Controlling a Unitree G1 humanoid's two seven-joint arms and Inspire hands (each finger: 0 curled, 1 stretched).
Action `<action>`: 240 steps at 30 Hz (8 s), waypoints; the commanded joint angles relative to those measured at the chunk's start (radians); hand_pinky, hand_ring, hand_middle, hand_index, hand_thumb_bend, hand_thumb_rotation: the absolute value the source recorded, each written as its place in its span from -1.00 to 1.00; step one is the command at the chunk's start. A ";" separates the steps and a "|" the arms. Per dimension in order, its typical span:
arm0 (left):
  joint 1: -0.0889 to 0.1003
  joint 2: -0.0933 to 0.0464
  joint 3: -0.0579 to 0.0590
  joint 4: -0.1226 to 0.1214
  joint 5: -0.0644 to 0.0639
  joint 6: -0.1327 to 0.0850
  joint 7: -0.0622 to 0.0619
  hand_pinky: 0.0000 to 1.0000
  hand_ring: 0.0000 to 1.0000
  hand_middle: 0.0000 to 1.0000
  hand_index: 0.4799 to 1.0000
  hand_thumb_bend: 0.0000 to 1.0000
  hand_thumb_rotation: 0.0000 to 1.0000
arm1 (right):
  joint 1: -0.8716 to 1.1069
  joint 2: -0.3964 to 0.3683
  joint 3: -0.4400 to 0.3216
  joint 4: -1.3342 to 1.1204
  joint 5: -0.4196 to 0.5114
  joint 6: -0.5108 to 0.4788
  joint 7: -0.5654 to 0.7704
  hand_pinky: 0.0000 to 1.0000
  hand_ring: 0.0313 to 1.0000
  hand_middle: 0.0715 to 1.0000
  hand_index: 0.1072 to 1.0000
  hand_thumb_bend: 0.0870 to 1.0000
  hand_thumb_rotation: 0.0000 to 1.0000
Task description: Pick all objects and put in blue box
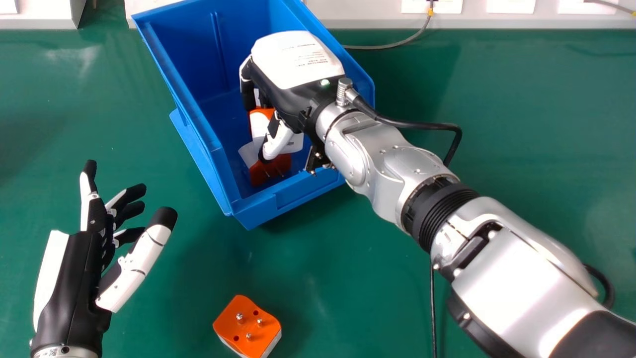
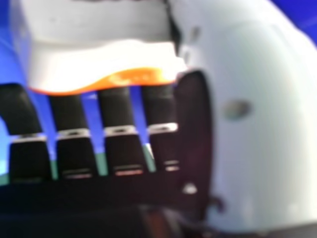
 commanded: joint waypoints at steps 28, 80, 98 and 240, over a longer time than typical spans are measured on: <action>-0.002 0.003 -0.002 -0.019 0.016 -0.006 0.006 0.50 0.71 0.75 0.50 0.38 0.39 | 0.033 -0.020 0.004 -0.015 0.043 -0.064 0.018 0.56 0.79 0.83 0.78 0.29 -0.49; -0.055 0.012 -0.007 0.016 -0.012 0.020 -0.010 0.51 0.70 0.74 0.50 0.43 0.39 | 0.625 -0.271 -0.153 -1.035 0.074 -0.004 -0.019 0.94 0.98 1.00 0.96 0.23 -0.45; -0.041 0.012 -0.018 -0.004 -0.009 0.030 -0.010 0.55 0.72 0.75 0.53 0.47 0.43 | 1.156 -0.387 -0.186 -1.552 0.063 -0.040 0.073 0.88 0.93 0.97 0.90 0.23 -0.43; -0.052 -0.005 -0.040 -0.019 0.012 0.037 0.051 0.77 0.84 0.85 0.74 0.24 0.71 | 0.637 -0.277 0.239 -0.688 -0.050 -0.261 0.376 -0.87 -0.82 -0.65 -0.17 -0.10 -0.75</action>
